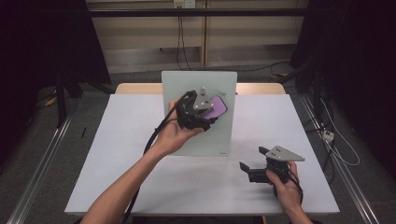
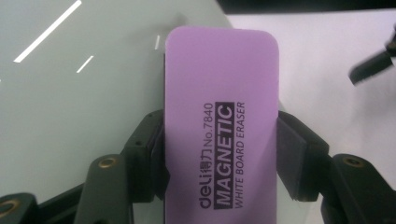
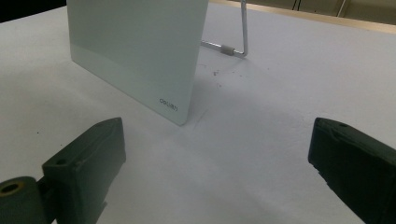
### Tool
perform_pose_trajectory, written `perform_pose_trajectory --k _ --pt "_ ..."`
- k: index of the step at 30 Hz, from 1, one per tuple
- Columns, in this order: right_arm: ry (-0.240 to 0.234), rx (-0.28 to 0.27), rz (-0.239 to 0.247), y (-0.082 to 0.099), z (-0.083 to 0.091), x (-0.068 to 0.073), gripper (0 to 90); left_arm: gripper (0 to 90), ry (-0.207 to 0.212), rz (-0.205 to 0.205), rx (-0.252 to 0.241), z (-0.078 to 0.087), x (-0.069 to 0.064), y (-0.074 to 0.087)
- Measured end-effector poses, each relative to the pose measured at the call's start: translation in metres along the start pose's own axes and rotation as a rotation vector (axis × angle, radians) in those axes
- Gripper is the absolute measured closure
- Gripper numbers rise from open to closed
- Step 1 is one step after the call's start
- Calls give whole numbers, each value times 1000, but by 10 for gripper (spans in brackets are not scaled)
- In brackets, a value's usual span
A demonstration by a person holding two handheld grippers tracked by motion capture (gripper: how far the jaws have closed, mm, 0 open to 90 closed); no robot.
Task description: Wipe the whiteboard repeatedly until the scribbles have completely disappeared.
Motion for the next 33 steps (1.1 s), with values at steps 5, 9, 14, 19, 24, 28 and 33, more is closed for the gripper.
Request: perform_pose_trajectory --k 5,9,14,19,24,28,33 --pt "2 1 -5 0 0 0 40 409 -44 42 -48 18 27 -17" --pt "0 -1 -1 0 0 0 40 409 -63 65 -81 25 37 -23" --pt "1 1 -5 0 0 0 40 407 -52 24 -50 16 27 -20" --pt "1 0 -1 0 0 1 40 407 -28 -31 0 0 6 -16" --pt "1 -1 -7 0 1 -1 40 408 51 -68 62 -22 -26 3" --pt "2 0 -6 0 1 0 40 408 83 -80 81 -33 -39 7" --pt "3 -2 -8 0 2 -1 40 408 60 -53 52 -25 -26 -6"
Point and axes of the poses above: each handheld gripper's, and its own axes: z roughly backward along the jaws, y roughly out of its underside, x roughly to its left, the point moved 7 cm from there along -z, roughly forward along the jaws, and after that the axes turned 1 degree about z, right-handed, at the moved point
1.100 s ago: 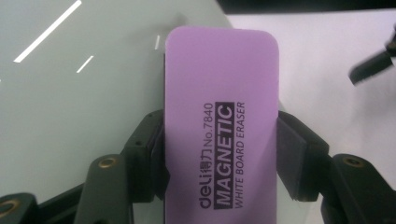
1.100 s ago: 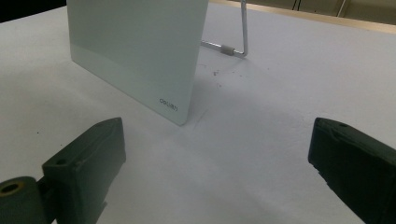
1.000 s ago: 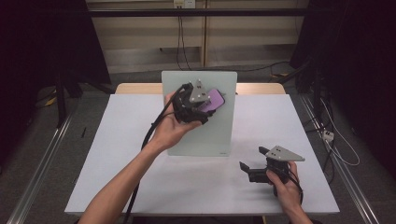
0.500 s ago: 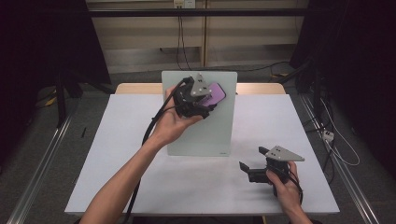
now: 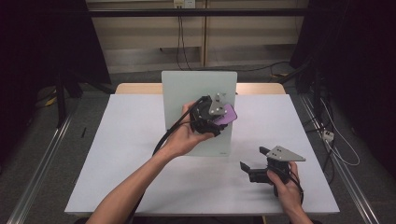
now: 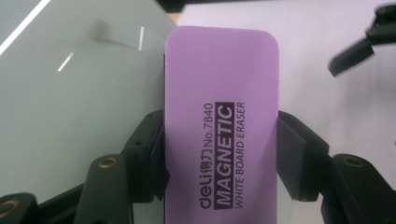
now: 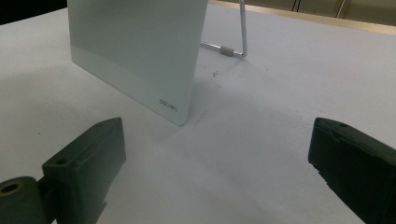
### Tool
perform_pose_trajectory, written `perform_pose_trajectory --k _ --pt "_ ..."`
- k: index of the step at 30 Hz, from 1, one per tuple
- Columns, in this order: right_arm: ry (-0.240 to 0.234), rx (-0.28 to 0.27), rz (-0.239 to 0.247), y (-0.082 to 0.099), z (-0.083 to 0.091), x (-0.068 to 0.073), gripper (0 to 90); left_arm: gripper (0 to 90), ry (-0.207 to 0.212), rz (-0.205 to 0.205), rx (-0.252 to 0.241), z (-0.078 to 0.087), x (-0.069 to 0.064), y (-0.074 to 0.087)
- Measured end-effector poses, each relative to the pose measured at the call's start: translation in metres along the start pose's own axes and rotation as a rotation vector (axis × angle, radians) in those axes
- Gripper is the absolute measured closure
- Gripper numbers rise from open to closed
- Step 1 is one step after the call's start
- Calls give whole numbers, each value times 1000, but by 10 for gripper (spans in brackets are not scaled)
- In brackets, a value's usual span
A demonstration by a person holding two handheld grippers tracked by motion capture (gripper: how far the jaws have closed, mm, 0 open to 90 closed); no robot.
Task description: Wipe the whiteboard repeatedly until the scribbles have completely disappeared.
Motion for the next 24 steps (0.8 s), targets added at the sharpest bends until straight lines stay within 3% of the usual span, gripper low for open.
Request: perform_pose_trajectory --k 7,10,12,15,19,22,24 --pt "-2 -3 -2 0 0 0 40 408 -99 69 -76 31 37 -20" --pt "0 -2 -3 0 0 0 40 408 -105 126 -124 42 51 -26" --pt "0 0 -1 0 0 0 40 408 -105 117 -114 43 54 -27" --pt "0 2 0 0 0 0 40 408 -127 90 -102 40 50 -30" --pt "0 1 0 0 0 0 40 407 -128 52 -80 31 41 -30" --pt "-1 -3 -2 0 0 0 40 407 -113 22 -55 20 28 -28" --pt "0 -3 -3 0 1 0 40 407 -79 12 -46 10 16 -23"
Point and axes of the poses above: each handheld gripper's, and its own axes: z roughly backward along the jaws, y roughly out of its underside, x roughly to its left, the point moved 7 cm from there along -z, roughly forward along the jaws, and after that the axes turned 1 degree about z, right-handed, at the moved point
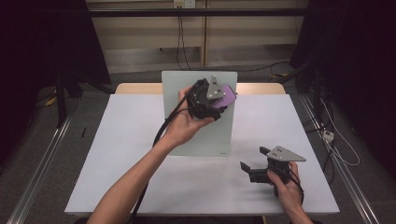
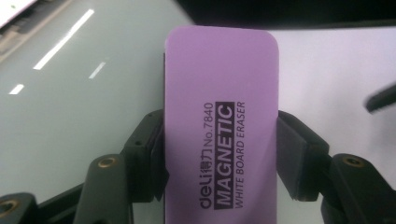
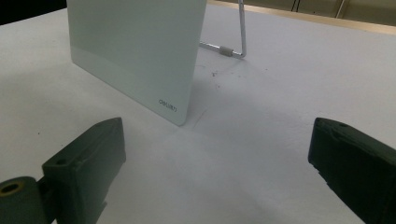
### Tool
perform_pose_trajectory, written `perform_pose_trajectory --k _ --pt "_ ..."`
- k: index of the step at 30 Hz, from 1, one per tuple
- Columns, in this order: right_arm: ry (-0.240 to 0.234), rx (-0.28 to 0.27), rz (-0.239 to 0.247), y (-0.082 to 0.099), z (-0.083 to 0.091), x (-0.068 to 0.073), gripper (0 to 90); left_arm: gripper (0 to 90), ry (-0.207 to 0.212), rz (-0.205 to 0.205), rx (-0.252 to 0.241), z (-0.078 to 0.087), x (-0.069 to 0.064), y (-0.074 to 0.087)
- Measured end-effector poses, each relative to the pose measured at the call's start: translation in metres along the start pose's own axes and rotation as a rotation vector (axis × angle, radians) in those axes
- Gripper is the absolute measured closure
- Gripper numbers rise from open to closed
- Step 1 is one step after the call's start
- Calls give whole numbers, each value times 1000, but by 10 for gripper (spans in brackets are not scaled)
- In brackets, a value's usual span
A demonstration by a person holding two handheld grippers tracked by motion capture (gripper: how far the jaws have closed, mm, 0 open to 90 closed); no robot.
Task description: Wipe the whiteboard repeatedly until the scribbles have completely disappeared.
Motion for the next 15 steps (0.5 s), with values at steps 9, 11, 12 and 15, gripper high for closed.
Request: perform_pose_trajectory --k 9,11,12,15 --pt "2 -3 1 0 1 -1 40 408 96 -30 55 -29 -46 27" --pt "2 -2 2 0 1 -1 40 408 88 -11 40 -25 -39 23" --pt "4 -2 2 0 1 -2 40 408 74 -8 30 -21 -33 20" --pt "3 -2 2 0 1 -1 40 408 36 23 -3 -8 -15 10"
Point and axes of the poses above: each handheld gripper's, and its own axes: z roughly backward along the jaws, y roughly out of its underside, x roughly to its left, the point moved 7 cm from there along -z, roughly forward along the jaws, and after that the axes turned 1 degree about z, right-handed, at the moved point
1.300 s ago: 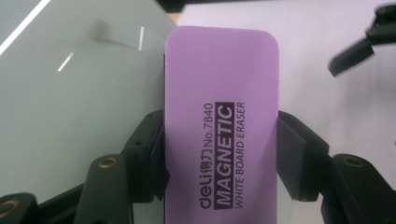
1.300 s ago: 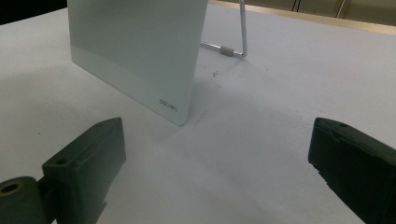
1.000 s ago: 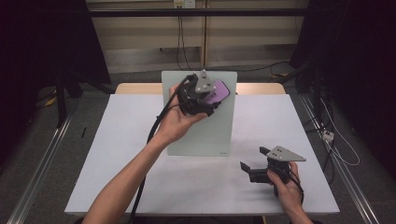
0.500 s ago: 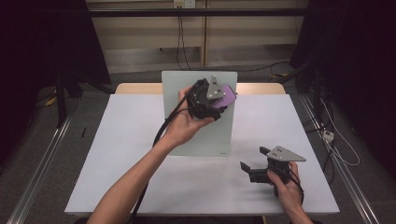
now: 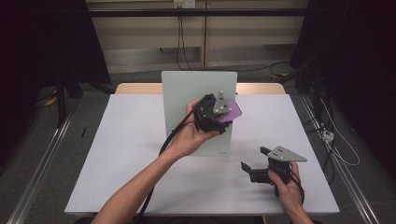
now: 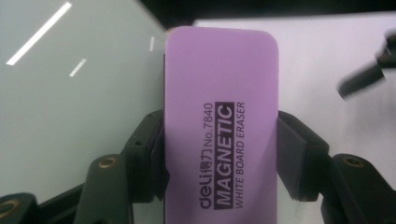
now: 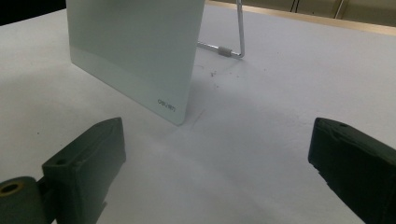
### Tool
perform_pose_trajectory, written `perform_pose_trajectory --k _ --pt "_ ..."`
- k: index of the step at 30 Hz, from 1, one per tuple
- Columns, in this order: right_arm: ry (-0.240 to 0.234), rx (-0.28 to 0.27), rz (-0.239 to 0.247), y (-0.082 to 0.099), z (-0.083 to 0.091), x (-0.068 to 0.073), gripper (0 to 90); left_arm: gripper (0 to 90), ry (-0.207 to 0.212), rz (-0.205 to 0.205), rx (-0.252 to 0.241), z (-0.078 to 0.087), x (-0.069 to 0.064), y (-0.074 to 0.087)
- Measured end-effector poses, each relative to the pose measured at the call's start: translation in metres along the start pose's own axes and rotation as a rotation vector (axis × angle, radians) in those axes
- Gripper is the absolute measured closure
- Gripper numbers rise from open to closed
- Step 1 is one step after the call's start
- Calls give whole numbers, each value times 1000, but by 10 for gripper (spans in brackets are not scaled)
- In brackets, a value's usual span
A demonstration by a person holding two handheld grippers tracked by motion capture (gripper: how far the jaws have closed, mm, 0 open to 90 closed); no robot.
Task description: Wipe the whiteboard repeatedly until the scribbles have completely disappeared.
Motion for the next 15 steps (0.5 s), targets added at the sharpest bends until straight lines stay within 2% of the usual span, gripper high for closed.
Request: perform_pose_trajectory --k 3,7,11,15 --pt "-1 3 -1 0 0 1 39 408 -31 46 -47 15 21 -8" --pt "0 7 2 1 -2 0 40 408 -51 119 -110 32 43 -14" --pt "-4 5 5 1 -1 1 40 408 -81 129 -129 46 56 -7" --pt "2 4 -1 1 -1 -1 39 408 -123 101 -100 58 64 5"
Point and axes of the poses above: each handheld gripper's, and its own axes: z roughly backward along the jaws, y roughly out of its underside, x roughly to its left, the point moved 7 cm from there along -z, roughly forward along the jaws, and after that the axes turned 1 degree about z, right-handed, at the moved point
